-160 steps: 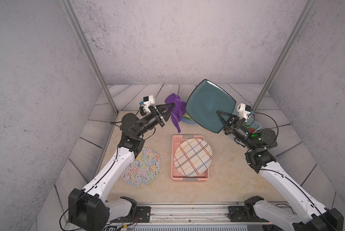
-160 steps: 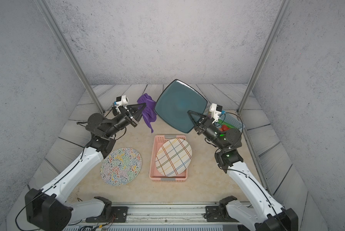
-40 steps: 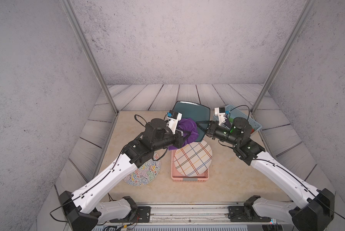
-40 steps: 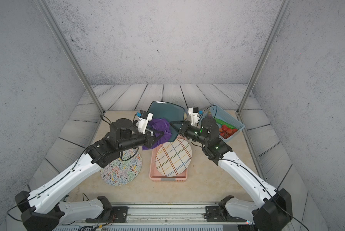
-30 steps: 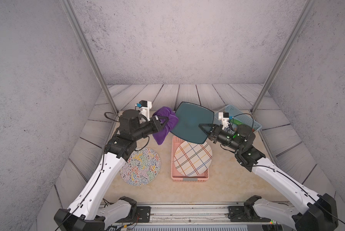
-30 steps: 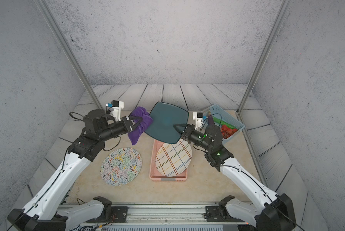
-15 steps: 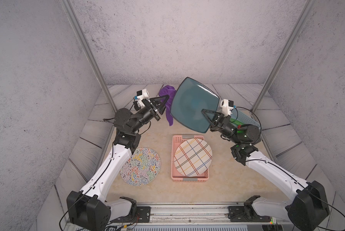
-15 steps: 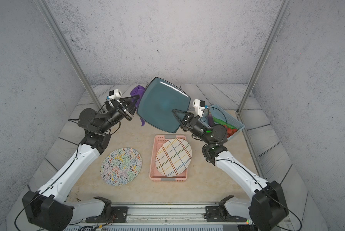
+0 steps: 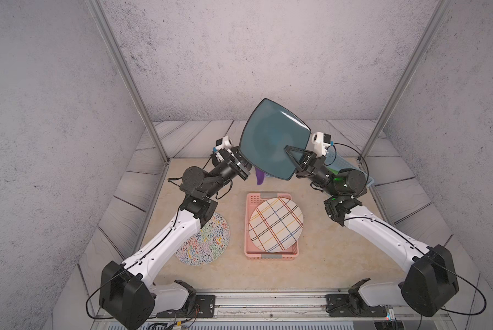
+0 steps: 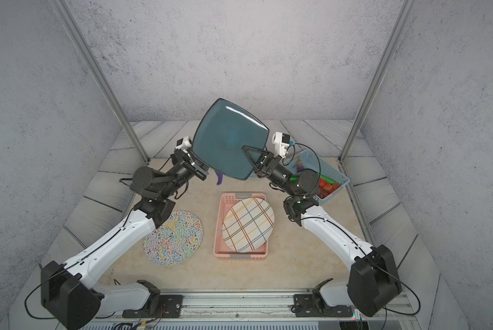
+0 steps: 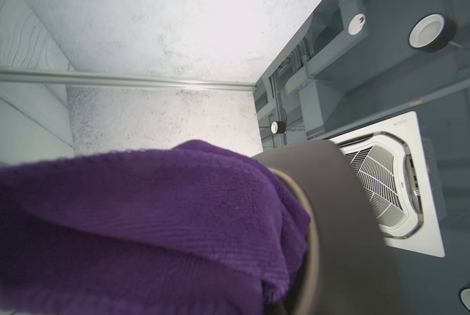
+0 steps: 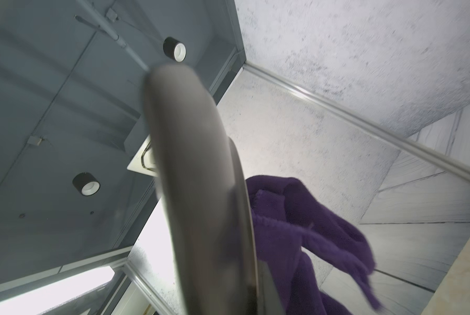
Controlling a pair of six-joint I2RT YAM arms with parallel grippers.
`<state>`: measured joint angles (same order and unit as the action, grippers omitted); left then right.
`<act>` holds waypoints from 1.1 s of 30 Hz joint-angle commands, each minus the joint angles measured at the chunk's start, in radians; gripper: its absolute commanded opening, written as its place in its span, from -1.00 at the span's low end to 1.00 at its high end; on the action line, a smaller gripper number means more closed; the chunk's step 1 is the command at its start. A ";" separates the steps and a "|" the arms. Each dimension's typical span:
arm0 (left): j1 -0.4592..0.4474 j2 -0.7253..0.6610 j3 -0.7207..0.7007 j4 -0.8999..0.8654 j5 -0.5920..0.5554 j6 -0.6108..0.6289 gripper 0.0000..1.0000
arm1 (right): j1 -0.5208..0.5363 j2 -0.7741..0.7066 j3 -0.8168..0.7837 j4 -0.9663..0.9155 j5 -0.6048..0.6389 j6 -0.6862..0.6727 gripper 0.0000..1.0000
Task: Wipe the wet plate dry
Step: Wipe the plate with towel.
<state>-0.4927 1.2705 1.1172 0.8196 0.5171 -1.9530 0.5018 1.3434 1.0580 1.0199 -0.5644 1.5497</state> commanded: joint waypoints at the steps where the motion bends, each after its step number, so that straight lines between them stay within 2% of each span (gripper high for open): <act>1: 0.026 -0.019 0.075 0.134 0.005 -0.038 -1.00 | 0.009 -0.054 0.010 0.035 -0.016 -0.024 -1.00; 4: 0.010 0.016 0.099 0.153 0.002 -0.039 -1.00 | 0.087 -0.059 -0.010 0.045 0.005 -0.052 -1.00; 7: -0.048 0.031 0.102 0.160 0.000 -0.010 -1.00 | 0.103 -0.056 0.003 0.046 0.056 -0.068 -1.00; 11: -0.148 0.020 0.074 0.148 0.007 0.053 -1.00 | 0.056 -0.028 0.111 -0.044 0.072 -0.083 -1.00; 15: -0.172 -0.082 -0.008 0.063 0.040 0.172 -1.00 | -0.033 -0.004 0.144 -0.045 0.105 -0.029 -1.00; 17: -0.163 -0.172 -0.042 -0.116 0.056 0.318 -1.00 | -0.073 -0.016 0.116 -0.064 0.115 -0.023 -1.00; 19: -0.158 -0.257 -0.001 -0.459 0.055 0.580 -1.00 | -0.089 -0.051 0.077 -0.116 0.110 -0.063 -1.00; 21: -0.162 -0.307 0.093 -0.838 -0.040 0.903 -1.00 | -0.087 -0.093 0.061 -0.259 0.091 -0.150 -1.00; 22: -0.163 -0.316 0.150 -1.035 -0.136 1.086 -1.00 | -0.082 -0.120 0.063 -0.380 0.078 -0.219 -1.00; 24: -0.160 -0.303 0.183 -1.193 -0.266 1.265 -1.00 | -0.069 -0.143 0.075 -0.487 0.068 -0.293 -1.00; 27: -0.145 -0.235 0.228 -1.274 -0.317 1.374 -1.00 | -0.032 -0.164 0.102 -0.581 0.049 -0.386 -1.00; 31: -0.141 -0.142 0.275 -1.287 -0.360 1.451 -1.00 | 0.013 -0.191 0.108 -0.624 0.014 -0.461 -1.00; 33: -0.142 -0.098 0.295 -1.297 -0.332 1.486 -1.00 | 0.039 -0.206 0.101 -0.629 0.005 -0.493 -1.00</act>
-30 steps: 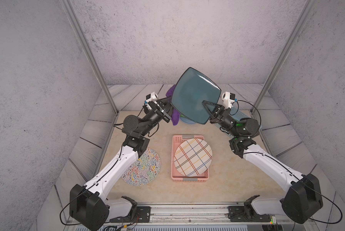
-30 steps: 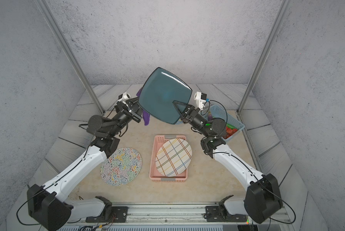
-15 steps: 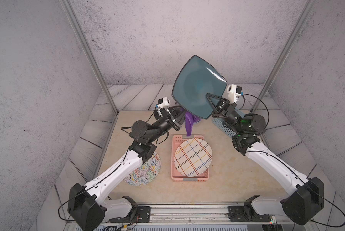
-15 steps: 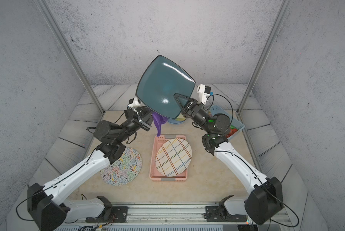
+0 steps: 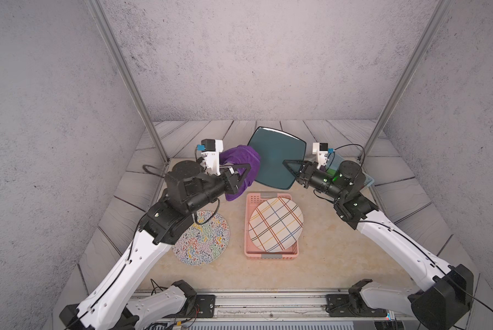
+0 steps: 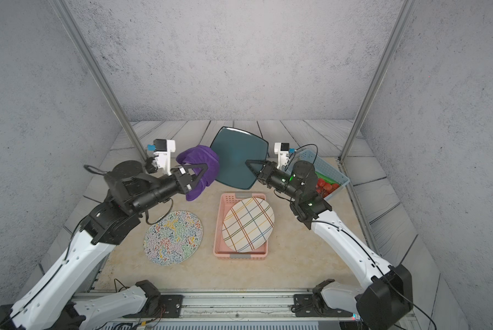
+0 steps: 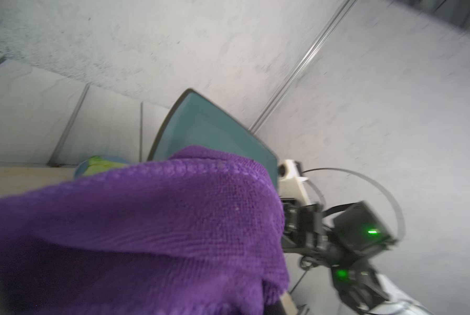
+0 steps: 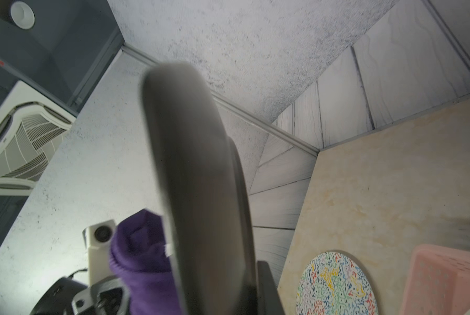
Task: Wipe the wet plate dry
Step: Wipe the plate with towel.
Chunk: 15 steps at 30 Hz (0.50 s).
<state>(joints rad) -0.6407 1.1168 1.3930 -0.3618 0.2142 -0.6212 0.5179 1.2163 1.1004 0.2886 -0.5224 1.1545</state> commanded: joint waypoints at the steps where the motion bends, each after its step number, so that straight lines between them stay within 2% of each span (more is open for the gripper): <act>1: 0.000 0.073 0.023 -0.109 0.003 0.169 -1.00 | 0.035 -0.087 0.061 0.082 -0.035 -0.116 -1.00; 4: -0.064 0.123 0.011 -0.094 0.042 0.174 -1.00 | 0.053 -0.098 0.067 0.046 -0.019 -0.143 -1.00; 6: -0.096 0.141 0.001 -0.107 0.013 0.178 -1.00 | 0.054 -0.106 0.052 0.072 -0.010 -0.130 -1.00; 8: -0.090 0.130 -0.015 -0.113 -0.049 0.177 -1.00 | 0.063 -0.110 0.041 0.084 -0.015 -0.125 -1.00; 10: -0.018 0.113 -0.018 -0.118 -0.055 0.151 -1.00 | 0.099 -0.112 0.024 0.098 -0.031 -0.136 -1.00; 13: 0.139 0.129 0.006 -0.113 0.059 0.094 -1.00 | 0.191 -0.111 0.008 0.074 -0.053 -0.204 -1.00; 15: 0.136 0.160 0.064 -0.151 0.080 0.162 -1.00 | 0.247 -0.102 0.005 0.063 -0.062 -0.237 -1.00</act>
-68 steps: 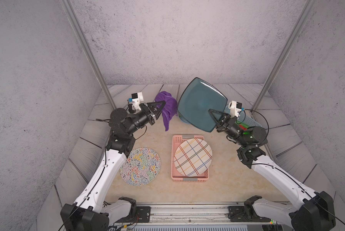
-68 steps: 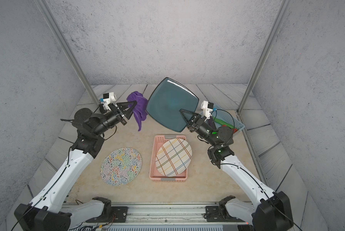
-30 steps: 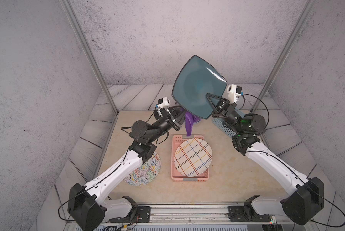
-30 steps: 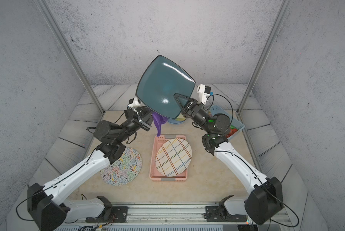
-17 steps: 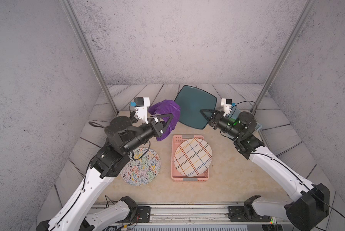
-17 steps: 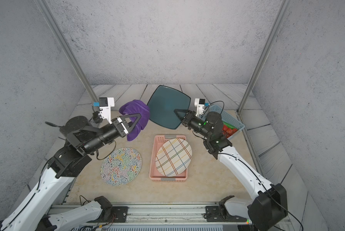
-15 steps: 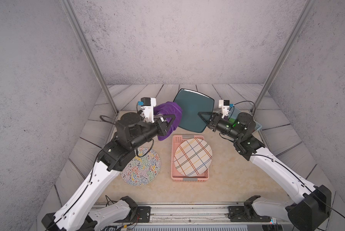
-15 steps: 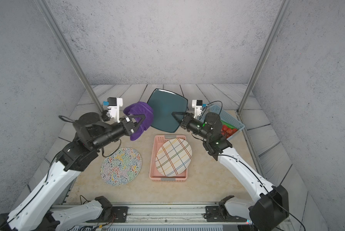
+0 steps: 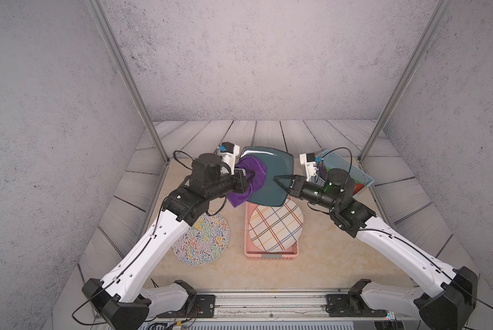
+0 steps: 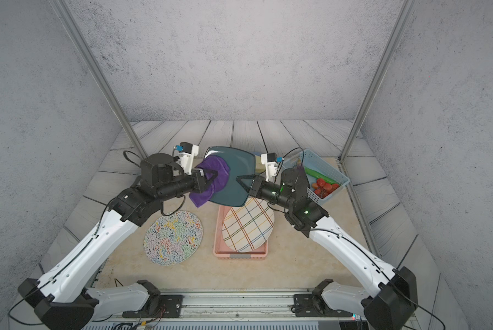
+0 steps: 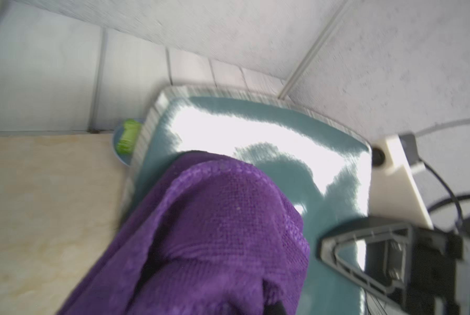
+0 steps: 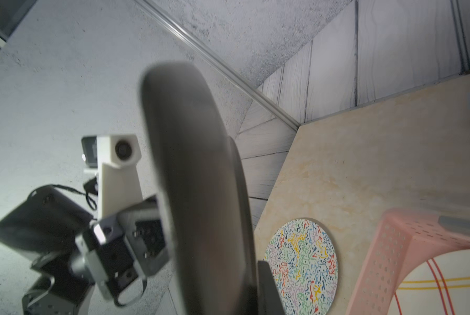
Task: Wipe the wet plate dry
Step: Wipe the plate with towel.
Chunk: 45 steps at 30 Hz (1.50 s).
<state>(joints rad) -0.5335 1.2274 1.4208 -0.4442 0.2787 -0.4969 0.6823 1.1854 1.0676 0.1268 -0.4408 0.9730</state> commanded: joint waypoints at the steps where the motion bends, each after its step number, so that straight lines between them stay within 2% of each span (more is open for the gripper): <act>1: 0.004 0.068 0.057 -0.080 0.041 0.075 -1.00 | 0.095 -0.064 0.036 0.236 -0.147 -0.050 -1.00; 3: -0.081 0.105 0.089 -0.106 0.052 0.139 -1.00 | 0.098 -0.060 0.019 0.303 -0.115 -0.017 -1.00; 6: -0.194 0.137 0.093 -0.147 -0.003 0.200 -1.00 | 0.073 -0.070 0.014 0.331 -0.039 0.012 -1.00; 8: -0.175 0.110 0.051 -0.125 -0.025 0.152 -1.00 | 0.041 -0.071 0.028 0.326 -0.034 0.031 -1.00; 10: -0.078 0.051 -0.012 -0.066 0.045 0.052 -1.00 | -0.006 -0.080 0.016 0.340 -0.030 0.076 -1.00; 13: 0.169 -0.071 -0.143 0.181 0.293 -0.262 -1.00 | -0.119 -0.126 -0.073 0.456 -0.026 0.233 -1.00; 16: 0.309 -0.119 -0.242 0.481 0.466 -0.590 -1.00 | -0.190 -0.149 -0.160 0.642 -0.043 0.367 -1.00; 18: 0.341 -0.112 -0.297 0.737 0.524 -0.833 -1.00 | -0.193 -0.132 -0.190 0.777 -0.057 0.444 -1.00; 21: 0.339 -0.055 -0.337 1.086 0.526 -1.164 -1.00 | -0.191 -0.052 -0.194 1.014 -0.093 0.565 -1.00; 24: 0.309 -0.008 -0.337 1.318 0.469 -1.370 -1.00 | -0.176 0.038 -0.155 1.119 -0.135 0.647 -1.00; 31: 0.168 0.013 -0.311 1.457 0.363 -1.527 -1.00 | -0.078 0.153 -0.038 1.101 -0.130 0.601 -1.00; 34: 0.042 0.017 -0.295 1.452 0.327 -1.512 -1.00 | -0.067 0.217 0.037 1.119 -0.116 0.613 -1.00; 35: 0.001 0.016 -0.294 1.438 0.321 -1.472 -1.00 | -0.068 0.232 0.059 1.130 -0.093 0.613 -1.00; 37: -0.037 0.010 -0.298 1.425 0.315 -1.444 -1.00 | -0.092 0.245 0.080 1.124 -0.058 0.619 -1.00; 41: 0.048 -0.047 -0.320 1.439 0.309 -1.465 -1.00 | -0.151 0.203 0.045 1.041 -0.047 0.596 -1.00; 45: 0.199 -0.108 -0.313 1.386 0.370 -1.457 -1.00 | -0.099 0.135 -0.015 0.915 -0.125 0.511 -1.00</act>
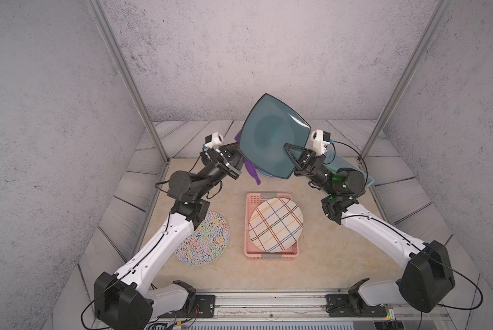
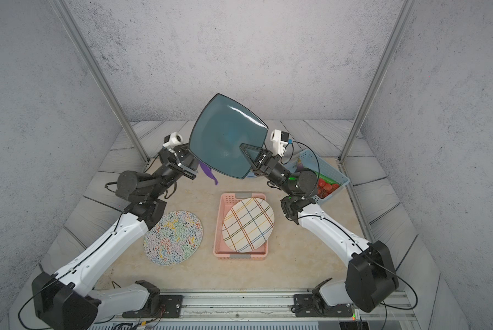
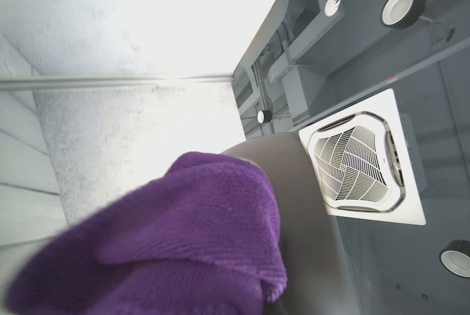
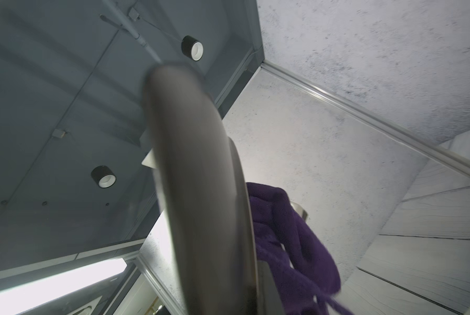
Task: Wipe the wet plate dry
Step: Wipe the plate with towel, then place the plate on the plate.
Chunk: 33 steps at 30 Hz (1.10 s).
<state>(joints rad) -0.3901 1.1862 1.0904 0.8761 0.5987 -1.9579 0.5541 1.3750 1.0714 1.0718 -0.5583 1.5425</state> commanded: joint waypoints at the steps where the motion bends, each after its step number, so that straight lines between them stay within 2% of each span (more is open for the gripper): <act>1: 0.084 -0.076 0.014 0.053 0.064 0.010 -1.00 | 0.029 -0.069 -0.045 -0.004 0.027 -0.059 -1.00; 3: 0.139 -0.098 0.012 0.003 0.098 0.059 -1.00 | -0.010 -0.111 -0.113 -0.003 0.088 -0.049 -1.00; 5: 0.192 -0.146 0.036 -0.165 0.164 0.207 -1.00 | -0.067 -0.150 -0.150 -0.060 0.097 -0.050 -1.00; 7: 0.220 -0.203 0.113 -0.531 0.213 0.531 -1.00 | -0.106 -0.184 -0.188 -0.159 0.114 -0.067 -1.00; 9: 0.220 -0.240 0.246 -0.996 0.163 0.923 -1.00 | -0.112 -0.210 -0.203 -0.350 0.121 -0.143 -1.00; 10: 0.220 -0.242 0.302 -1.183 0.120 1.063 -1.00 | -0.108 -0.214 -0.194 -0.457 0.106 -0.196 -1.00; 11: 0.220 -0.238 0.343 -1.302 0.084 1.173 -1.00 | -0.100 -0.204 -0.174 -0.563 0.087 -0.257 -1.00; 13: 0.221 -0.227 0.408 -1.485 0.025 1.314 -1.00 | -0.062 -0.160 -0.122 -0.733 0.069 -0.352 -1.00; 16: 0.220 -0.211 0.439 -1.607 -0.018 1.417 -1.00 | 0.035 -0.049 -0.029 -0.837 0.062 -0.464 -1.00; 21: 0.222 -0.210 0.424 -1.662 -0.068 1.477 -1.00 | 0.203 0.183 0.190 -0.978 0.084 -0.580 -1.00; 29: 0.222 -0.235 0.402 -1.715 -0.119 1.517 -1.00 | 0.357 0.628 0.564 -1.085 0.025 -0.605 -1.00; 33: 0.223 -0.246 0.399 -1.725 -0.134 1.516 -1.00 | 0.404 0.775 0.707 -1.093 0.002 -0.595 -1.00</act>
<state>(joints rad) -0.1726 0.9596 1.4887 -0.8352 0.4866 -0.4740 0.9344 2.1284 1.6810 -0.0799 -0.4999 0.9638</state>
